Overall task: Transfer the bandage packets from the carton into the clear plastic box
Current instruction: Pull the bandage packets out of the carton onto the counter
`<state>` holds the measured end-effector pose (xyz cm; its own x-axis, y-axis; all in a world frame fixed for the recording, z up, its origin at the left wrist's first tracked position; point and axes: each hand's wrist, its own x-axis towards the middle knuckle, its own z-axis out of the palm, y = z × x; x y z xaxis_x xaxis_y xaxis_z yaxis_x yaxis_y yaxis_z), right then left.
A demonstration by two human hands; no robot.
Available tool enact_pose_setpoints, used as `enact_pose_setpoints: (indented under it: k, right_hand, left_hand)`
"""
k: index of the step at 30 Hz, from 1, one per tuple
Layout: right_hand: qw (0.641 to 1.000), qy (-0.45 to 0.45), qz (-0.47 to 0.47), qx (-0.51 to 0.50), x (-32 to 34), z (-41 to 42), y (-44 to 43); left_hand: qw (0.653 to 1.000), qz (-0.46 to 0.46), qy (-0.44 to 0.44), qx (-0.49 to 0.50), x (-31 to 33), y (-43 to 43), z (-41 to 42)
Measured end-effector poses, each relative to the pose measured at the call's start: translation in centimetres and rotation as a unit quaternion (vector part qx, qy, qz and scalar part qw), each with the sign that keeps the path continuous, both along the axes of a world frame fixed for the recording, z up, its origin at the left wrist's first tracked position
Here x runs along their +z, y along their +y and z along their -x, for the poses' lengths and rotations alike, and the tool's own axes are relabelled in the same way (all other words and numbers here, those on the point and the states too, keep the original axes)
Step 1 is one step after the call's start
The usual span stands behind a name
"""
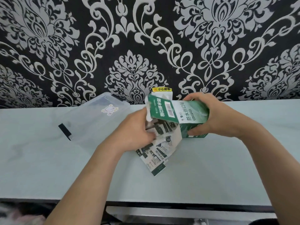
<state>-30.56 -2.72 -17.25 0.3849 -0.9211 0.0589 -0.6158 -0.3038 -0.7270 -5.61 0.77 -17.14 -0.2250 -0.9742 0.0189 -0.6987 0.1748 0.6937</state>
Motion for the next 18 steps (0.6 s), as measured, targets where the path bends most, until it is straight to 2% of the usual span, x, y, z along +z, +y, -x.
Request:
enact_pose_setpoints:
  k: [2, 6, 9, 12, 14, 16, 18]
  right_hand:
    - [1.000, -0.020, 0.000, -0.009, 0.2, 0.8, 0.2]
    - [0.999, -0.034, -0.003, -0.035, 0.2, 2.0, 0.3]
    - [0.997, -0.057, 0.002, -0.057, 0.4, 2.8, 0.4]
    - [0.993, -0.081, 0.009, -0.080, 0.8, 3.2, 0.6]
    - [0.991, -0.098, 0.010, -0.087, 1.0, 3.4, 0.7]
    - [0.989, -0.117, 0.009, -0.088, 1.1, 3.5, 0.8]
    - [0.986, -0.142, 0.001, -0.089, 1.3, 3.4, 0.9]
  left_hand:
    - [0.999, 0.024, 0.038, 0.011, 0.8, 0.0, -0.6]
    - [0.995, 0.008, 0.096, 0.020, 1.3, 0.0, -2.0]
    - [0.998, 0.028, 0.033, 0.050, 0.6, -0.2, -2.4]
    - [0.986, 0.120, -0.095, 0.072, 0.0, -0.2, -2.1]
    - [0.982, 0.149, -0.101, 0.052, 0.0, -0.2, -1.7]
    - [0.992, 0.096, -0.083, -0.007, 0.0, -0.1, -1.1]
    - [0.987, 0.011, -0.140, -0.071, -0.6, 0.0, -0.7]
